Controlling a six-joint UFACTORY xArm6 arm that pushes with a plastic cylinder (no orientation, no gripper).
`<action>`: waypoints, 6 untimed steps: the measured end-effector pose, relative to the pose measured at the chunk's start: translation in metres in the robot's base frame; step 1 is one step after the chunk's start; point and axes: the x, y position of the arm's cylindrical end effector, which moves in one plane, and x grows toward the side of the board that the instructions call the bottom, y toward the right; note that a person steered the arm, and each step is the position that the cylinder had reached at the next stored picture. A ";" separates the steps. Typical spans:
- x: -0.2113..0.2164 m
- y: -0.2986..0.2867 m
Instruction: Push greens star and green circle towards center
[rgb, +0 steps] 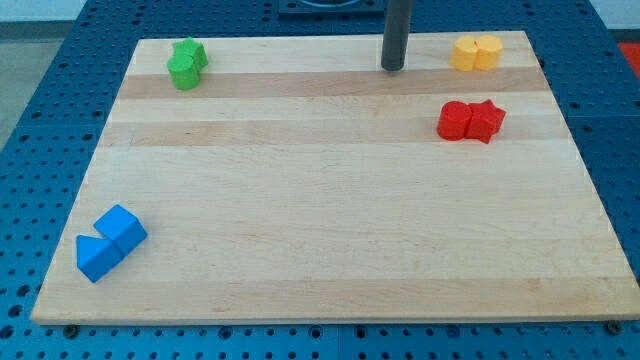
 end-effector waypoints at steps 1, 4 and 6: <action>0.000 0.000; -0.014 -0.130; -0.068 -0.232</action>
